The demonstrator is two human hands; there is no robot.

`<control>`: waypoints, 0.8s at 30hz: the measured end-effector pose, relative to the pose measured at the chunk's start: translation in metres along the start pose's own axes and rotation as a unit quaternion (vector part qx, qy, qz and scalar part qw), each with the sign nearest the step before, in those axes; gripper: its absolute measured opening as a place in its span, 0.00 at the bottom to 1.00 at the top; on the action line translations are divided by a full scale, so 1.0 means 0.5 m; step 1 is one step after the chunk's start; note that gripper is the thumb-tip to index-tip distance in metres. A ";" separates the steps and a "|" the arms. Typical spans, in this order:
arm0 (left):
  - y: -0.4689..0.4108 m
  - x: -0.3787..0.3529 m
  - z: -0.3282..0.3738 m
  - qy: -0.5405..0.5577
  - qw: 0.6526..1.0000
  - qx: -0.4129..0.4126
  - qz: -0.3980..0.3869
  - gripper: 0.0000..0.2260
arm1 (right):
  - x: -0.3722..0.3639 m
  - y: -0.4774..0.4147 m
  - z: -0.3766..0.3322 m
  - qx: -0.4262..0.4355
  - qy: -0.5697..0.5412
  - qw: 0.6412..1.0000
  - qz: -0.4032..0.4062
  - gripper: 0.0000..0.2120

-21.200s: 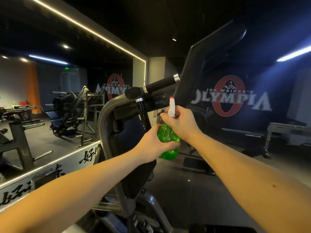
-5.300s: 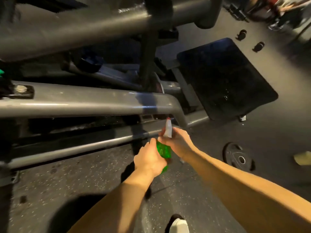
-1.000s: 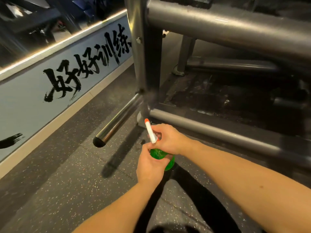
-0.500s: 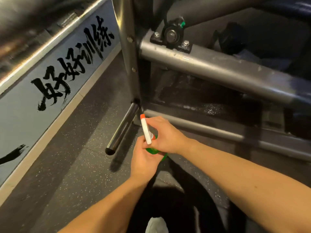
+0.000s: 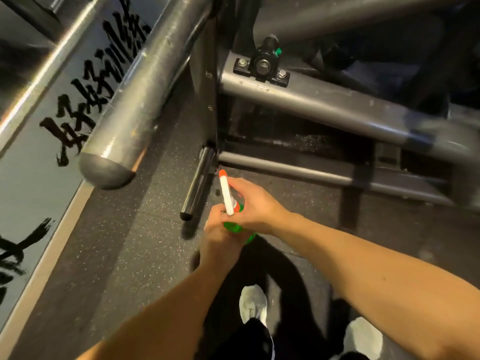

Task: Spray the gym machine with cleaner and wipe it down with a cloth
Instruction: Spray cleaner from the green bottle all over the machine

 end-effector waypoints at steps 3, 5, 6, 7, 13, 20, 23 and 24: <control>0.044 0.029 0.034 -0.146 0.989 0.005 0.007 0.21 | -0.004 0.060 -0.045 -0.044 -0.035 0.998 0.007 0.29; 0.075 0.046 0.045 -0.212 0.977 0.017 -0.017 0.27 | -0.008 0.100 -0.073 -0.069 -0.036 0.997 0.023 0.27; 0.095 0.057 0.052 -0.218 0.975 0.033 -0.036 0.28 | -0.012 0.123 -0.089 -0.083 -0.035 0.996 0.026 0.31; 0.113 0.064 0.060 -0.226 0.972 0.036 -0.052 0.28 | -0.014 0.145 -0.107 -0.090 -0.039 0.995 0.032 0.34; 0.231 0.127 0.157 -0.238 0.967 0.021 -0.088 0.25 | -0.028 0.268 -0.224 -0.117 -0.073 0.988 0.063 0.36; 0.397 0.236 0.290 -0.201 0.973 0.019 -0.108 0.30 | -0.051 0.399 -0.420 -0.100 -0.063 0.991 0.061 0.20; 0.453 0.300 0.354 -0.212 0.970 0.021 -0.121 0.30 | -0.067 0.429 -0.506 -0.091 -0.062 0.993 0.052 0.21; 0.462 0.324 0.375 -0.212 0.969 0.025 -0.126 0.30 | -0.070 0.429 -0.533 -0.091 -0.062 0.992 0.054 0.21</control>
Point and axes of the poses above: each hand's wrist, its own y-axis away from the middle knuckle, its own x-axis out of the back of the hand, z = x × y, the point moved 6 cm from there along -y, towards the middle knuckle, and after that the axes turned 2 degrees about -x, right-handed, at the moved point
